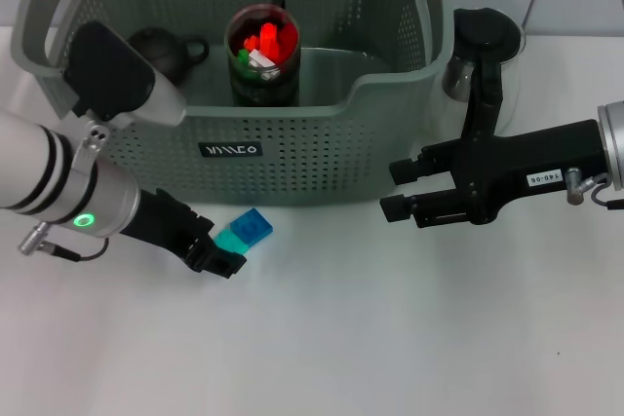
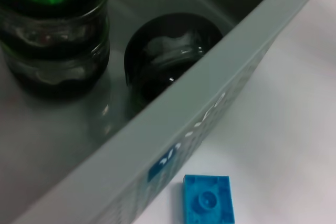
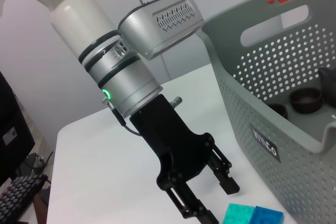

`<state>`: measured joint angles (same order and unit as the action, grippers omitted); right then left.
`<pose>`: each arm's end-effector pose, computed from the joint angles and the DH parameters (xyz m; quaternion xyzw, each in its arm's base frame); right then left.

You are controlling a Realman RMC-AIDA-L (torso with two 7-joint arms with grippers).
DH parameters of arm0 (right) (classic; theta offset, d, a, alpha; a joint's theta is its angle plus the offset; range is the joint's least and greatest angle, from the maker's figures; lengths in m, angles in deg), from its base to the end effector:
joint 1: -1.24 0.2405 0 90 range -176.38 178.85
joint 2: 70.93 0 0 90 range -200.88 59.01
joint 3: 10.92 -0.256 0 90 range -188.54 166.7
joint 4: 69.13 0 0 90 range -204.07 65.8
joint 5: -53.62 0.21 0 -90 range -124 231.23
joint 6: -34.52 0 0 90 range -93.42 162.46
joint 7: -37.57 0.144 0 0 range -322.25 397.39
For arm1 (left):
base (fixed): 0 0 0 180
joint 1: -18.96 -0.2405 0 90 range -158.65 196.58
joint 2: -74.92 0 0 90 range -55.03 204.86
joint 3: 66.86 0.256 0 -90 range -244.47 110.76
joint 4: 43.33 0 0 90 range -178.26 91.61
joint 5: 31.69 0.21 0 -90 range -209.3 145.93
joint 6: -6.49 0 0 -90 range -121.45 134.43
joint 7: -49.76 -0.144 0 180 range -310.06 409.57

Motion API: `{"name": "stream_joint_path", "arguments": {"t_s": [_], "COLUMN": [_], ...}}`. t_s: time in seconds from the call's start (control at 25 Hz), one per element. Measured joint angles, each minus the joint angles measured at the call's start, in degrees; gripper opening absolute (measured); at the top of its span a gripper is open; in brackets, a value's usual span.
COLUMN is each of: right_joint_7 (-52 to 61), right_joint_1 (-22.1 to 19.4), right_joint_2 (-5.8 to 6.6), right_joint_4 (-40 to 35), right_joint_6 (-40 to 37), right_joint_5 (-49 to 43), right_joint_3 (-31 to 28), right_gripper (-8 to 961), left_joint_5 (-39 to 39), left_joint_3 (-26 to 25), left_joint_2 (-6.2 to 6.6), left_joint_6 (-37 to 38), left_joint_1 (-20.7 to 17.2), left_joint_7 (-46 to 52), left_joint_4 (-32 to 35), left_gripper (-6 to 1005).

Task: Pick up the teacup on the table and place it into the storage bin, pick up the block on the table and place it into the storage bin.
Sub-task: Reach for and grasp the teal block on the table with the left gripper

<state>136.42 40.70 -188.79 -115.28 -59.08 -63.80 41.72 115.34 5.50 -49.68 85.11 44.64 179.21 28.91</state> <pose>0.1882 0.3572 -0.0030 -0.9678 0.1987 0.1543 0.0091 -0.2307 0.3387 -0.0228 -0.9274 -0.3108 0.1084 0.1780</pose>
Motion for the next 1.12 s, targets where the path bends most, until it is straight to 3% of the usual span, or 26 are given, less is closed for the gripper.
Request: {"name": "stream_joint_path", "arguments": {"t_s": [0.24,1.12], "right_joint_7": [0.0,0.1], "right_joint_1": [0.0,0.0], "right_joint_2": [0.00,0.26], "right_joint_4": [0.0,0.0], "right_joint_6": [0.0,0.0], "right_joint_5": [0.0,0.0], "right_joint_3": [0.0,0.0], "right_gripper": [610,610], "left_joint_5": [2.1,3.0], "left_joint_3": [3.9,4.5], "left_joint_2": [-0.09,-0.12], "left_joint_6": [-2.3,-3.3], "left_joint_1": [-0.1,-0.1], "left_joint_7": [1.7,2.4], "left_joint_4": [0.3,1.1], "left_gripper": [690,674]}}
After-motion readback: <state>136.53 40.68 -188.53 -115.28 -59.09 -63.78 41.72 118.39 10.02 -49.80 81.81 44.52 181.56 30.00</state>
